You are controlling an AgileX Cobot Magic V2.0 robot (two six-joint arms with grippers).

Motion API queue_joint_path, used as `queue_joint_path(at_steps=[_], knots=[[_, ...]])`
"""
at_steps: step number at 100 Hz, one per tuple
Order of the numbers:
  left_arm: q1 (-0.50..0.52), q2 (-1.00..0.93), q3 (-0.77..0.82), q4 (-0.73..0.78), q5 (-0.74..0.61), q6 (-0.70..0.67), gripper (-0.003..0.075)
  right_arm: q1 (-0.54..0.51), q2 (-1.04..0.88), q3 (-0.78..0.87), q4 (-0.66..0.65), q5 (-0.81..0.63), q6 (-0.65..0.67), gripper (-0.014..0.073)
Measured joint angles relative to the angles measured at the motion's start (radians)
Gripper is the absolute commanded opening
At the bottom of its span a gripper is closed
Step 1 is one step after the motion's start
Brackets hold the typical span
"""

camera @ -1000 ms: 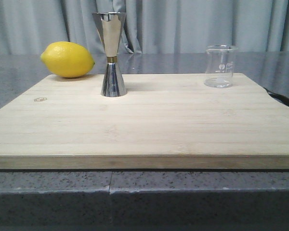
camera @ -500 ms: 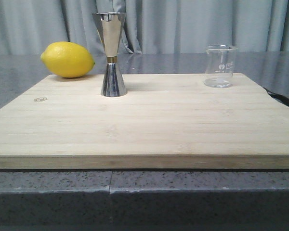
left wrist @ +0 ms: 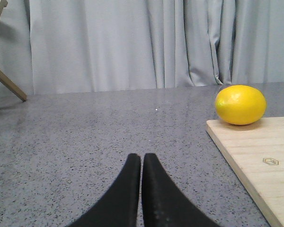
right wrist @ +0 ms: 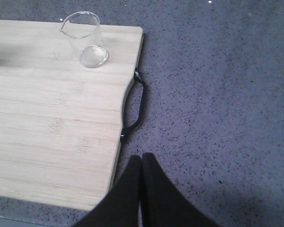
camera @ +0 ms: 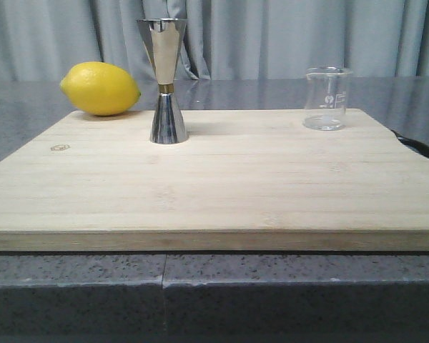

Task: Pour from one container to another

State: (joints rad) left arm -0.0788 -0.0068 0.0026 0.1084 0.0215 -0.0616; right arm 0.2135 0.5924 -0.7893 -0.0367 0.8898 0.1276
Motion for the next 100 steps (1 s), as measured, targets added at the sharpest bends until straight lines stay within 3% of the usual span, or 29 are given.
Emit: queue_joint_path(at_steps=[17,31,60,87,100], knots=[[0.0,0.0,0.0,0.0,-0.002,0.0,-0.0019,-0.023,-0.022,0.0,-0.002,-0.005,0.0,-0.0067],[0.0,0.0,0.0,0.0,-0.004,0.0,-0.0019,-0.088,-0.096,0.061,-0.008,-0.113,0.0,-0.0067],[0.0,0.0,0.0,0.0,-0.008,0.0,-0.0019,-0.272,-0.355,0.444,-0.015,-0.503,0.0,-0.0067],[0.0,0.0,0.0,0.0,-0.008,0.0,-0.0019,-0.292,-0.584,0.75,0.004,-0.746,0.0,-0.0067],[0.0,0.0,0.0,0.0,-0.009,0.0,-0.0019,-0.293,-0.6,0.805,0.008,-0.793,0.0,-0.0067]])
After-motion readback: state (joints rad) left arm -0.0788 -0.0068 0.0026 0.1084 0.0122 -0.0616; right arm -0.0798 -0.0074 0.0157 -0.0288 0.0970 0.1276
